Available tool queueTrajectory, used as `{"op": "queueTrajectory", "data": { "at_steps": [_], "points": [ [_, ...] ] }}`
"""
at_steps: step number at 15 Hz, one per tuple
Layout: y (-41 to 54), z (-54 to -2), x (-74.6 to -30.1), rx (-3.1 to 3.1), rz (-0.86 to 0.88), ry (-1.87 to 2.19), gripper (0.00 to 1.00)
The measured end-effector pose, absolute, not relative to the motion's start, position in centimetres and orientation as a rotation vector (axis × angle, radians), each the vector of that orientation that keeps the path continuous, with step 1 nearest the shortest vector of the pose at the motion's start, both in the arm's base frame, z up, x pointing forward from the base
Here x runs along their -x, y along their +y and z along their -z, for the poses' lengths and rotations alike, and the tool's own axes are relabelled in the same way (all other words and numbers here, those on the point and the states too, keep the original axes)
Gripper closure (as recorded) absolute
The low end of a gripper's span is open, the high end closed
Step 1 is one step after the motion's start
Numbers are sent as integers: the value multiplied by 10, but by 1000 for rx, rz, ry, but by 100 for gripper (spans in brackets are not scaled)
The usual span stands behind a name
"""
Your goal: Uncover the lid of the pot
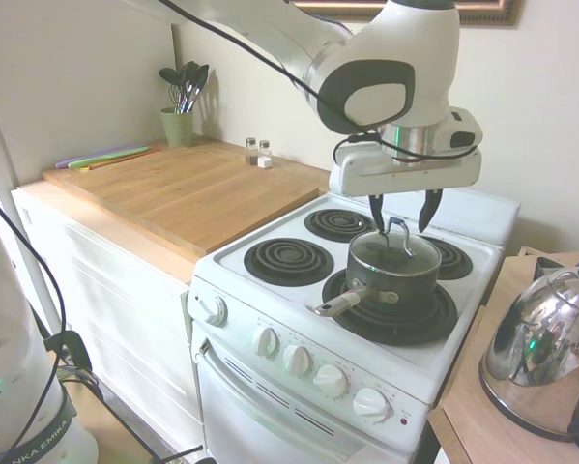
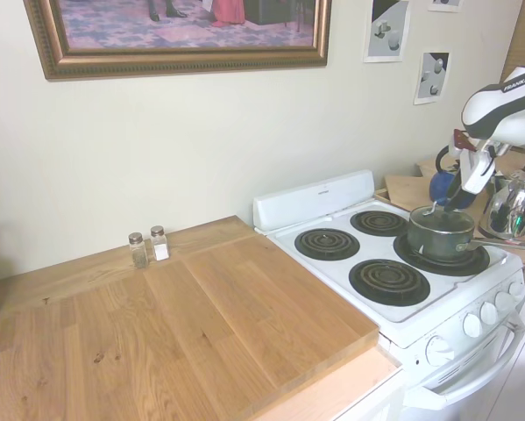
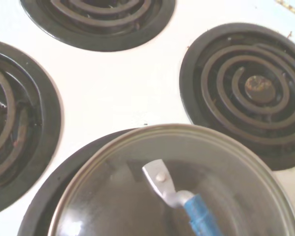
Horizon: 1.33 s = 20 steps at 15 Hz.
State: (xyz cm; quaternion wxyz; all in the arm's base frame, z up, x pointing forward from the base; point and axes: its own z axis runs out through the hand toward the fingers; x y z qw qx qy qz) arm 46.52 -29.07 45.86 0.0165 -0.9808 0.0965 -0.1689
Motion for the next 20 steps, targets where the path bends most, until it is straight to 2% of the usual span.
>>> {"op": "queueTrajectory", "data": {
  "at_steps": [15,20],
  "points": [
    [-293,-450,-481,3054,522,267,100],
    [-268,-478,-477,3132,555,282,100]
  ]
}}
